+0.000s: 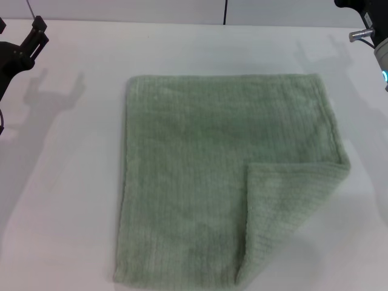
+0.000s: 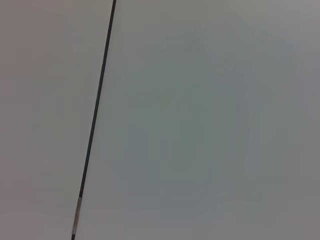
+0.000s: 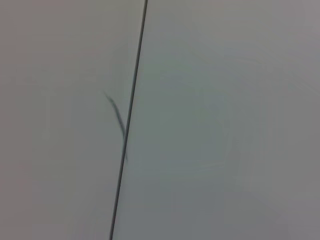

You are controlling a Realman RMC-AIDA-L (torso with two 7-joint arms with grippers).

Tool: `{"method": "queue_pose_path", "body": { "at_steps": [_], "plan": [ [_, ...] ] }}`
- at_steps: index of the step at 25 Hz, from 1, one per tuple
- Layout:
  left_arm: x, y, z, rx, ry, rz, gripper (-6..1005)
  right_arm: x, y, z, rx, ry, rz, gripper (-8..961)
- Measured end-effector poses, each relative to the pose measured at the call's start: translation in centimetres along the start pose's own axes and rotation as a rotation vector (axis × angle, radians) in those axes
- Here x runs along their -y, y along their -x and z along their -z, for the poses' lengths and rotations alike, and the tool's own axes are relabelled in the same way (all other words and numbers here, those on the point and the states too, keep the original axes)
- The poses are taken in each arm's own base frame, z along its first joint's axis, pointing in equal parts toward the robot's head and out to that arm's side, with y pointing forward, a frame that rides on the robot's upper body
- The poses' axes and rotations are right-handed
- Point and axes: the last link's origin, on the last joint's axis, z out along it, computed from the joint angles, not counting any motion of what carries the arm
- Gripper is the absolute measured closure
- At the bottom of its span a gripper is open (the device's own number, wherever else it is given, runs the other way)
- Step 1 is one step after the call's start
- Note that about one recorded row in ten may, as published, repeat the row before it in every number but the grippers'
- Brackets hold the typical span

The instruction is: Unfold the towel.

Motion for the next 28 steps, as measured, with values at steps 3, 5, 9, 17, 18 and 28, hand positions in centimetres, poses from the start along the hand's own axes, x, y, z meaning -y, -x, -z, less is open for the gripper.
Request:
{"method": "queue_pose_path", "body": {
  "at_steps": [3,5,9,17,18,28],
  "plan": [
    [0.0,0.0,0.0,0.0,0.0,0.0,139,0.0,0.0,0.0,0.0,0.001,0.0,180],
    [0.0,0.0,0.0,0.0,0.001,0.001,140,-0.1,0.0,0.0,-0.001,0.002,0.0,180],
    [0.0,0.0,0.0,0.0,0.0,0.001,143,-0.1,0.0,0.1,-0.001,0.002,0.0,180],
    [-0.3,0.2,0.1,0.009,0.016,0.016,148,-0.1,0.0,0.1,-0.001,0.002,-0.002,180],
    [-0.5,0.3,0.2,0.015,0.028,0.026,149,-0.1,0.0,0.1,-0.001,0.002,-0.002,180],
    [-2.0,1.1,0.2,0.062,0.103,0.029,265,-0.2,0.0,0.2,0.0,0.0,-0.006,181]
  ]
}}
